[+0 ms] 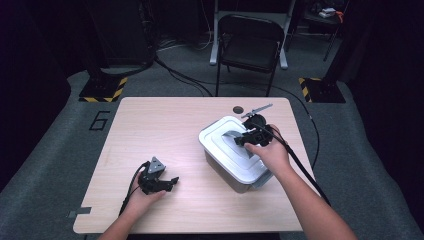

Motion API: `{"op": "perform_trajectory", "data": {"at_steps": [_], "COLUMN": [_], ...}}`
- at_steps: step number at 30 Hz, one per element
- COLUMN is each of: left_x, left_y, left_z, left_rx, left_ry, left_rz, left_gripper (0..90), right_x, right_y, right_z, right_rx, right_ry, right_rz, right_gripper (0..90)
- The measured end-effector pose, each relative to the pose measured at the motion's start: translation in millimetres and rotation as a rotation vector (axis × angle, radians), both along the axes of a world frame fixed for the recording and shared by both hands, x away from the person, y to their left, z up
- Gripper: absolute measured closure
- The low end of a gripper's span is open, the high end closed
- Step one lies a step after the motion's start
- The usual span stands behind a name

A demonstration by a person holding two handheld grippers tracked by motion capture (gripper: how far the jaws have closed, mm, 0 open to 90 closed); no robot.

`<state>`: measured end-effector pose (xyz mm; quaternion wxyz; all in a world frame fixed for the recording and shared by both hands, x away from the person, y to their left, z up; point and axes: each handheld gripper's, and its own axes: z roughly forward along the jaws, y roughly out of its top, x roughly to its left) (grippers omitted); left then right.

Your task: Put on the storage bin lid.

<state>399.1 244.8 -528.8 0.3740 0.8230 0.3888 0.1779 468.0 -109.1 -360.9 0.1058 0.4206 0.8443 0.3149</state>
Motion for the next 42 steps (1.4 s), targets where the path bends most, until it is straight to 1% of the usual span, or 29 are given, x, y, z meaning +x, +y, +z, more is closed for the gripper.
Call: {"op": "perform_trajectory", "data": {"at_steps": [4, 5, 6, 7, 9, 10, 13, 17, 18, 19, 21, 22, 23, 26, 27, 29, 30, 32, 34, 36, 38, 39, 42], "left_x": [0.0, 0.0, 0.0, 0.0, 0.1, 0.0, 0.1, 0.0, 0.0, 0.0, 0.0, 0.0, 0.0, 0.0, 0.0, 0.0, 0.0, 0.0, 0.0, 0.0, 0.0, -0.2, 0.4], "left_y": [0.1, 0.1, -0.4, 0.0, 0.1, -0.1, 0.2, -0.2, 0.0, -0.1, -0.1, -0.1, -0.1, 0.2, -0.1, -0.1, -0.1, 0.0, 0.0, -0.1, -0.1, -0.3, 0.0], "left_z": [0.2, 0.2, -0.7, 0.0, 0.1, -0.1, 0.2, -0.2, -0.1, -0.1, -0.1, -0.1, -0.1, 0.3, 0.0, -0.1, -0.1, 0.1, 0.1, -0.1, -0.1, 0.0, 0.2], "left_rx": [0.002, 0.001, -0.005, 0.000, 0.000, -0.001, 0.000, 0.000, 0.000, 0.000, 0.000, 0.000, 0.000, 0.001, 0.000, 0.000, 0.000, 0.001, 0.001, 0.000, 0.000, -0.006, 0.002], "left_ry": [0.002, 0.002, -0.007, 0.000, 0.002, -0.001, 0.004, -0.003, -0.001, -0.002, -0.001, -0.002, -0.002, 0.005, -0.001, -0.001, -0.001, 0.001, 0.001, -0.001, -0.002, 0.005, 0.004], "left_rz": [-0.002, -0.001, 0.004, 0.000, -0.002, 0.001, -0.003, 0.002, 0.000, 0.001, 0.001, 0.001, 0.001, -0.003, 0.001, 0.001, 0.001, -0.001, 0.000, 0.001, 0.001, 0.002, 0.008], "left_gripper": [26.9, 26.9, 27.0, 27.0, 27.0, 27.0, 27.0, 27.0, 26.9, 27.0, 27.0, 27.0, 27.0, 26.9, 27.0, 26.9, 27.0, 27.0, 27.0, 27.0, 26.9, 26.9, 25.5], "right_x": [-2.0, -2.6, -3.8, -4.3, -4.3, -4.3, -5.3, -8.0, -8.5, -8.8, -10.1, -11.0, -11.4, -12.7, -13.2, -14.4, -15.0, -15.6, -17.8, -19.4, -21.3, -21.8, -24.2], "right_y": [-0.6, -0.5, -0.1, 0.0, 0.0, -0.4, -4.1, -12.9, -15.2, -18.2, -23.8, -26.9, -30.6, -41.4, -45.1, -51.3, -54.4, -61.0, -66.1, -72.2, -78.4, -81.7, -91.5], "right_z": [-3.0, -3.6, -3.8, -4.0, -3.2, -2.1, 2.3, 10.3, 12.5, 14.5, 18.1, 19.7, 21.0, 24.0, 24.7, 25.4, 25.3, 24.1, 23.4, 22.0, 20.4, 19.1, 15.0], "right_rx": [0.008, 0.007, 0.007, 0.004, 0.015, 0.017, 0.028, 0.036, 0.047, 0.051, 0.042, 0.049, 0.053, 0.061, 0.060, 0.063, 0.063, 0.061, 0.061, 0.066, 0.061, 0.060, 0.065], "right_ry": [0.008, 0.004, -0.005, -0.013, -0.018, -0.028, -0.048, -0.081, -0.081, -0.085, -0.111, -0.108, -0.113, -0.127, -0.133, -0.126, -0.127, -0.138, -0.130, -0.133, -0.143, -0.148, -0.145], "right_rz": [0.015, 0.018, 0.013, 0.017, 0.016, 0.013, 0.001, -0.023, -0.029, -0.025, -0.037, -0.043, -0.040, -0.062, -0.066, -0.084, -0.094, -0.096, -0.115, -0.124, -0.140, -0.143, -0.162], "right_gripper": [66.4, 66.3, 66.1, 64.1, 54.8, 52.4, 47.5, 43.0, 41.8, 41.7, 41.7, 41.7, 41.6, 41.1, 40.9, 40.9, 40.9, 40.9, 40.8, 40.7, 40.0, 39.6, 38.3]}}
